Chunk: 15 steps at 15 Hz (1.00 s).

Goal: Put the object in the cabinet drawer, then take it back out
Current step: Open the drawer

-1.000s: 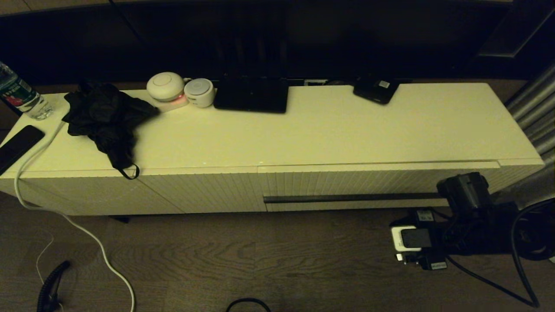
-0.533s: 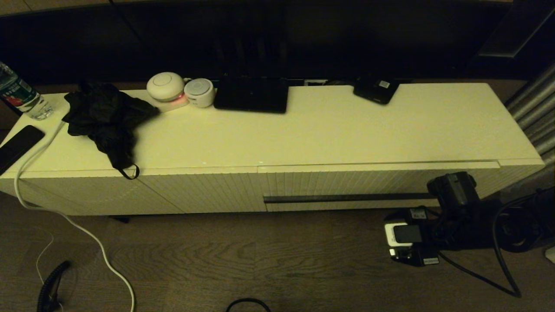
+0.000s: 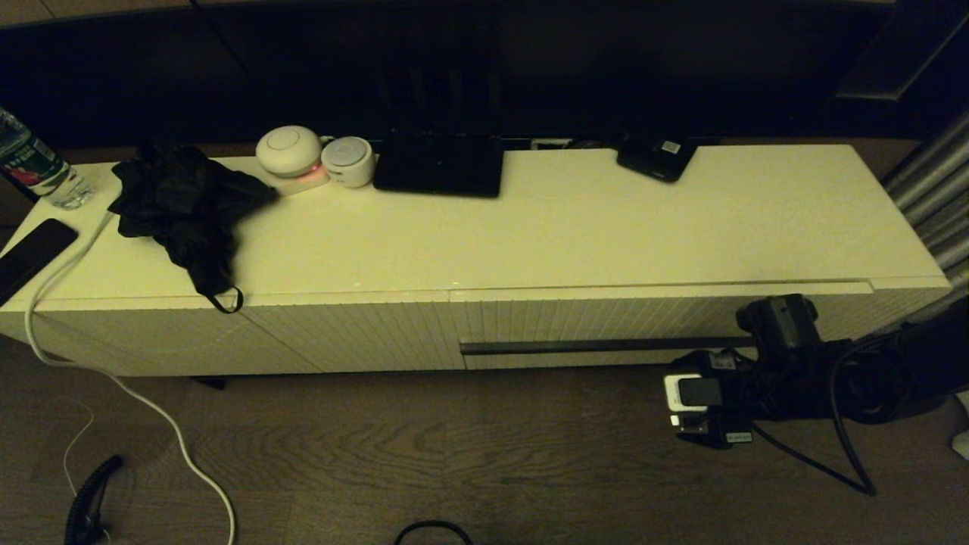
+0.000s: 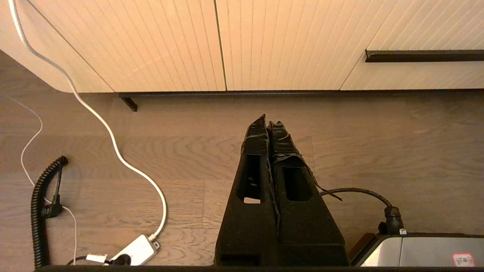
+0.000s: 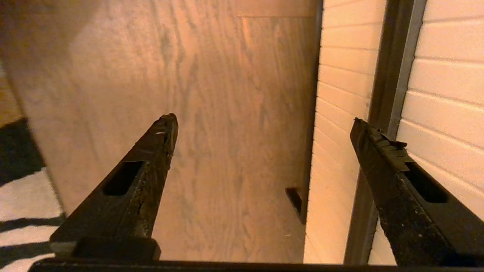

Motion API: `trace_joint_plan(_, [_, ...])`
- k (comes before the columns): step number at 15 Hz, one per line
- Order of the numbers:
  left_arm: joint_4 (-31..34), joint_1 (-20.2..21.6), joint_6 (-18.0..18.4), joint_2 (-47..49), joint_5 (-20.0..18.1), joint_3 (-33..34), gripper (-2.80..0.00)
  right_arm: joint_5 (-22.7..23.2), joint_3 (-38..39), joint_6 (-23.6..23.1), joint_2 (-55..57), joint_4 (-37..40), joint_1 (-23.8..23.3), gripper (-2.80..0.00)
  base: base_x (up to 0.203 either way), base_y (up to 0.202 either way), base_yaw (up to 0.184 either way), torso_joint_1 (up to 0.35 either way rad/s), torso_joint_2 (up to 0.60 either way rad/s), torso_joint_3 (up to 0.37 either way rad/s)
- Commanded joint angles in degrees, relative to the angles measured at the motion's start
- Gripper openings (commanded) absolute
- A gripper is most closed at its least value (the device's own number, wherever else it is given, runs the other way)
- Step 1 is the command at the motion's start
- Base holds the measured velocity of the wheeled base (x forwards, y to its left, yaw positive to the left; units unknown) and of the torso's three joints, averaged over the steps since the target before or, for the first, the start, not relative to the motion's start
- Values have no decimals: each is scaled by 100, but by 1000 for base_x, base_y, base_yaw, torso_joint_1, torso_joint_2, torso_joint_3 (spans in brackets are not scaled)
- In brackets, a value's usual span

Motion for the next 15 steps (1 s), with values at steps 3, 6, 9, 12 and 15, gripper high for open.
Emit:
trace_joint_plan(3, [-2,0,-3,-9,1,9,-280,19,-256,-43,221,-56,-11,0,0,0,0,0,0,0])
trace_joint_plan(6, [-2,0,-3,-9,1,9,-280,18,-442,-43,396,-65,-80,0,0,0,0,0,0,0])
trace_joint_plan(9, [-2,0,-3,-9,1,9,-280,-8,-619,-43,522,-64,-163,0,0,0,0,0,0,0])
trace_joint_plan(12, [-2,0,-3,-9,1,9,-280,-81,-856,-43,612,-57,-200,0,0,0,0,0,0,0])
trace_joint_plan(15, [-8,0,-3,-9,1,9,-280,-113,-1053,-37,693,-54,-205,0,0,0,0,0,0,0])
